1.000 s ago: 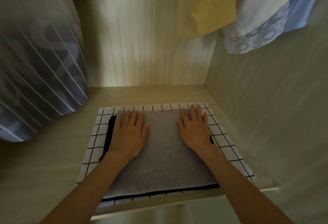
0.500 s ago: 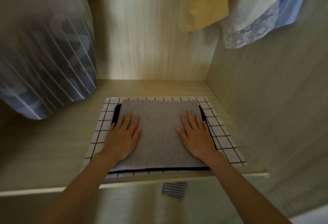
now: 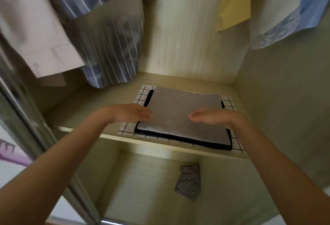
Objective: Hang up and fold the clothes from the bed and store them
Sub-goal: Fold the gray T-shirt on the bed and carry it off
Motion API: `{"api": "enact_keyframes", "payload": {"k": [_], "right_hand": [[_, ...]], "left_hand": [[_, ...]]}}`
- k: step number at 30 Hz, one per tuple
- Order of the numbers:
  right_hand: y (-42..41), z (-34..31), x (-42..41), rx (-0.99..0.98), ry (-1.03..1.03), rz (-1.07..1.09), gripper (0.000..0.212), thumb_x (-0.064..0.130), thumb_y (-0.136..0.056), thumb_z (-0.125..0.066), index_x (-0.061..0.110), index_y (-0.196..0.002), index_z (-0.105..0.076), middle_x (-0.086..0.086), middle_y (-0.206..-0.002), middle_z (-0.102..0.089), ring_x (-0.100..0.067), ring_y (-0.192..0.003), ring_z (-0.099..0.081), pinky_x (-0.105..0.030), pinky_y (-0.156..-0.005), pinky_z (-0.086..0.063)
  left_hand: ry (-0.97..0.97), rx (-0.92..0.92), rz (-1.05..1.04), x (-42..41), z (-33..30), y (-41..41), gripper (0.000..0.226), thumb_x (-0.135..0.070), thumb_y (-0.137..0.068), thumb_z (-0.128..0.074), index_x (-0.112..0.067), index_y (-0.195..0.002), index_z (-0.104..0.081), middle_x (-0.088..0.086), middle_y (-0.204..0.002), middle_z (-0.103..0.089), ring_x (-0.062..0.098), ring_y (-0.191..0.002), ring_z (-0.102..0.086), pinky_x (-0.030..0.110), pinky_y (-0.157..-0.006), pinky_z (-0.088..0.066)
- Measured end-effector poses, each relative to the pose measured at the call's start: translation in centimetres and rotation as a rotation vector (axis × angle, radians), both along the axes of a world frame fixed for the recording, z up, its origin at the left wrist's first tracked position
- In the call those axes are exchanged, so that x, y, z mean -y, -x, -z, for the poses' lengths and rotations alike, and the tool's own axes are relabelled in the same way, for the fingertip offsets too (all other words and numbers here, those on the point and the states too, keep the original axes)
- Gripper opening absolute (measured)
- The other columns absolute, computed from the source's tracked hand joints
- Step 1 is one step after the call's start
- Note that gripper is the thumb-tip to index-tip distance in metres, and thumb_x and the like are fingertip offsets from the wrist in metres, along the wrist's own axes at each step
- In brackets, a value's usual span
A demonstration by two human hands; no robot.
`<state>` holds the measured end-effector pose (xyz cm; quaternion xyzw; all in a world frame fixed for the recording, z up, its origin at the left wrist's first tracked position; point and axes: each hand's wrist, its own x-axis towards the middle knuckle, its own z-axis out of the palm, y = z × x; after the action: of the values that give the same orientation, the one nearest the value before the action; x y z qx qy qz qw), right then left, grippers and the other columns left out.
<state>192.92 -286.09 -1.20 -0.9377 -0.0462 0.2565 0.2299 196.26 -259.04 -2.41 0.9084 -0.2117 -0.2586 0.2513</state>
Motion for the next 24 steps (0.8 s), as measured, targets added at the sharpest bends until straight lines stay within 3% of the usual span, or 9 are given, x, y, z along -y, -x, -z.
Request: {"api": "enact_keyframes", "payload": {"k": [3, 6, 8, 12, 14, 17, 20, 24], "right_hand": [[0.6, -0.9, -0.9, -0.005, -0.193, -0.033, 0.049, 0.035, -0.103, -0.043, 0.015, -0.148, -0.039, -0.003, -0.146, -0.050, -0.013, -0.129, -0.051, -0.032, -0.115, -0.035], [0.9, -1.6, -1.6, 0.000, -0.386, -0.061, 0.063, 0.052, -0.087, -0.055, 0.018, -0.140, -0.049, 0.001, -0.135, -0.060, -0.008, -0.117, -0.062, -0.026, -0.107, -0.044], [1.0, -2.0, -2.4, 0.006, -0.499, -0.099, 0.059, 0.049, -0.085, -0.055, 0.017, -0.134, -0.055, 0.002, -0.129, -0.065, -0.010, -0.113, -0.065, -0.027, -0.103, -0.048], [0.6, -2.7, -5.3, -0.017, -0.681, -0.161, 0.052, 0.042, -0.088, -0.051, 0.011, -0.129, -0.059, -0.002, -0.123, -0.069, -0.018, -0.112, -0.067, -0.031, -0.098, -0.052], [0.1, -2.9, -7.3, -0.044, -0.736, -0.186, 0.051, 0.040, -0.089, -0.050, 0.008, -0.127, -0.059, -0.007, -0.120, -0.070, -0.022, -0.111, -0.068, -0.033, -0.096, -0.054], [-1.0, -2.7, -10.8, -0.085, -0.778, -0.209, 0.045, 0.037, -0.094, -0.048, 0.007, -0.125, -0.060, -0.009, -0.117, -0.071, -0.024, -0.109, -0.068, -0.033, -0.093, -0.056], [-2.0, -2.3, -14.7, -0.090, -0.812, -0.234, 0.040, 0.034, -0.098, -0.048, 0.005, -0.123, -0.061, -0.010, -0.113, -0.073, -0.023, -0.106, -0.070, -0.030, -0.088, -0.057], [-2.7, -2.0, -20.8, -0.065, -0.896, -0.235, 0.035, 0.030, -0.100, -0.048, 0.006, -0.121, -0.062, -0.009, -0.112, -0.073, -0.023, -0.105, -0.070, -0.031, -0.090, -0.057]], "left_hand": [[0.167, -0.080, -0.103, -2.9, -1.3, 2.3, 0.044, -0.040, -0.100, -0.046, -0.026, -0.142, -0.047, -0.015, -0.137, -0.053, 0.005, -0.120, -0.055, 0.025, -0.108, -0.038], [0.332, -0.122, -0.210, -5.9, -1.8, 3.9, 0.042, -0.041, -0.095, -0.050, -0.027, -0.135, -0.052, -0.010, -0.124, -0.066, 0.008, -0.111, -0.065, 0.034, -0.106, -0.045], [0.416, -0.139, -0.238, -7.8, -2.3, 5.2, 0.047, -0.043, -0.092, -0.051, -0.023, -0.135, -0.052, -0.006, -0.125, -0.067, 0.012, -0.113, -0.065, 0.034, -0.106, -0.046], [0.590, -0.140, -0.291, -11.6, -2.9, 7.9, 0.089, -0.069, -0.066, -0.073, -0.014, -0.133, -0.053, 0.004, -0.127, -0.066, 0.021, -0.117, -0.063, 0.032, -0.102, -0.048], [0.711, -0.140, -0.360, -13.5, -2.6, 8.9, 0.096, -0.067, -0.059, -0.079, -0.009, -0.132, -0.055, 0.010, -0.127, -0.066, 0.027, -0.118, -0.063, 0.036, -0.101, -0.049], [0.910, -0.122, -0.555, -16.0, -1.8, 10.1, 0.076, -0.055, -0.074, -0.075, -0.007, -0.129, -0.058, 0.015, -0.124, -0.066, 0.033, -0.117, -0.063, 0.038, -0.098, -0.051], [1.033, -0.034, -0.758, -17.9, -1.1, 11.4, 0.041, -0.033, -0.098, -0.045, -0.007, -0.126, -0.059, 0.013, -0.120, -0.069, 0.031, -0.111, -0.066, 0.037, -0.094, -0.054], [1.053, 0.129, -0.948, -20.0, -0.1, 12.4, 0.035, -0.028, -0.104, -0.039, -0.008, -0.124, -0.060, 0.009, -0.114, -0.072, 0.026, -0.105, -0.069, 0.036, -0.091, -0.056]]}}
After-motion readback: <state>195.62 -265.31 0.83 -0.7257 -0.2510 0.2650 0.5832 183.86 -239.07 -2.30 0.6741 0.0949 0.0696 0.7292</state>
